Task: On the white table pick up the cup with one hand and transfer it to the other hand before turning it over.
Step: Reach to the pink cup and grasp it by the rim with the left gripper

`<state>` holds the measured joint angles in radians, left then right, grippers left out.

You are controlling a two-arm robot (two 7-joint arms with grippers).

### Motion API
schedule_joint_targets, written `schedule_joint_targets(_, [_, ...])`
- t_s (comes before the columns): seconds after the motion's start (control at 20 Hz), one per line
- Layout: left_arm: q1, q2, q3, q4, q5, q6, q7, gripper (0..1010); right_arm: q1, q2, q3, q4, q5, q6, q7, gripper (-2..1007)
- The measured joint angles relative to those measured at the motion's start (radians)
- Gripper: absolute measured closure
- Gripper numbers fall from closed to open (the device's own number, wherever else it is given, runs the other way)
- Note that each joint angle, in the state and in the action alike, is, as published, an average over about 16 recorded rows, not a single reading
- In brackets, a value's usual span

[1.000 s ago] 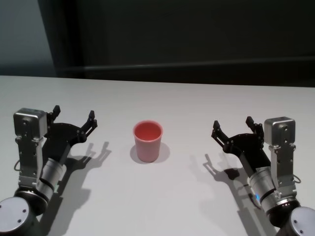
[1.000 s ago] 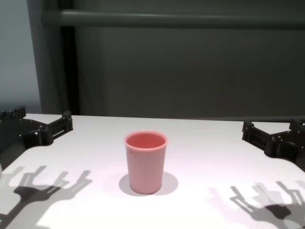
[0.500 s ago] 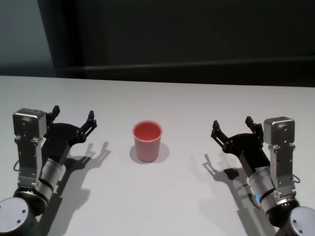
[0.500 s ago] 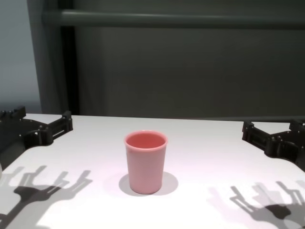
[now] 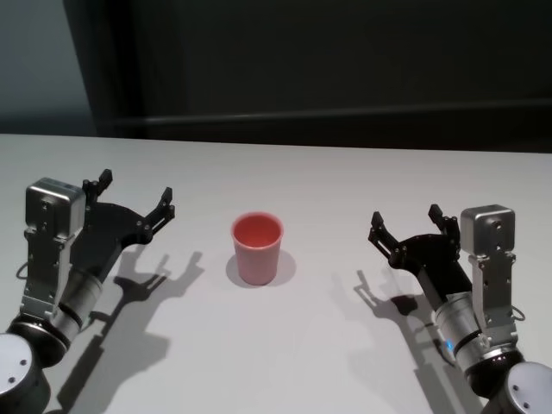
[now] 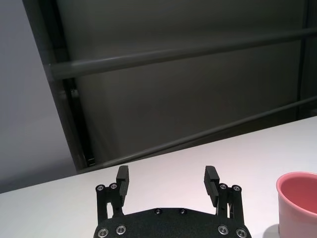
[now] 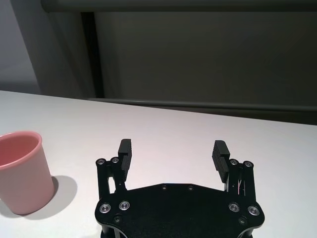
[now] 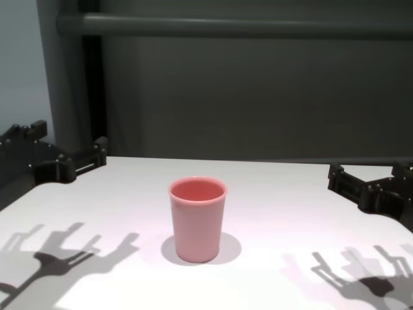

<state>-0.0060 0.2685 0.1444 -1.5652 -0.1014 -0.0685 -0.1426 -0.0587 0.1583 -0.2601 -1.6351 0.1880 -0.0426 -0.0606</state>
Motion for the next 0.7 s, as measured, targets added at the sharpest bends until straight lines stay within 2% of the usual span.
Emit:
schedule_joint_targets(0.35, [-0.021, 0.079, -0.005, -0.062, 0.05, 0.034, -0.088, 9, 0.0, 0.0, 0.0, 0.0, 0.0, 0.0, 0.0, 3])
schedule_joint_targets(0.7, [-0.062, 0.179, -0.001, -0.123, 0.089, 0.077, -0.191, 9, 0.0, 0.0, 0.0, 0.0, 0.0, 0.0, 0.0, 3])
